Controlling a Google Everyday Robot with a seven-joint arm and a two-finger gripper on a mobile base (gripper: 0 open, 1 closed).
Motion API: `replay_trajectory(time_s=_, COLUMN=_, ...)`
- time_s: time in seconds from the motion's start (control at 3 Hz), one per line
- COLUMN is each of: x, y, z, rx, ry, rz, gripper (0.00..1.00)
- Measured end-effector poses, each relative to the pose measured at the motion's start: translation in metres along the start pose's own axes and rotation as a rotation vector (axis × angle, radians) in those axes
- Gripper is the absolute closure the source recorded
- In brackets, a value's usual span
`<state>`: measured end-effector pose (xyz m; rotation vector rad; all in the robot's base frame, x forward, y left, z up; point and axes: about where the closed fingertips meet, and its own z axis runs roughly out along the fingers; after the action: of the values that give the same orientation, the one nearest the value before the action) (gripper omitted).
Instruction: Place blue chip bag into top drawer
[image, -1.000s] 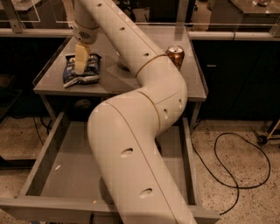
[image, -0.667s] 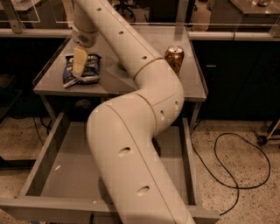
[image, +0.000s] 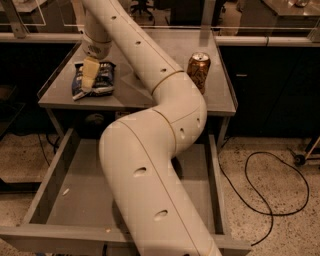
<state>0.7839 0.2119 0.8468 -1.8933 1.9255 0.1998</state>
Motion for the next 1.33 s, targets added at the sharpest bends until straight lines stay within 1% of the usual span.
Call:
replay_trajectory(time_s=0.33, x=0.0000, y=0.0000, z=0.0000, rx=0.000, ry=0.000, rz=0.000, gripper=0.25)
replay_trajectory(time_s=0.67, x=0.0000, y=0.0000, z=0.0000, rx=0.000, ry=0.000, rz=0.000, gripper=0.46)
replay_trajectory(time_s=1.0, x=0.0000, y=0.0000, z=0.0000, rx=0.000, ry=0.000, rz=0.000, gripper=0.79)
replay_trajectory(time_s=1.33, x=0.0000, y=0.0000, z=0.0000, rx=0.000, ry=0.000, rz=0.000, gripper=1.00)
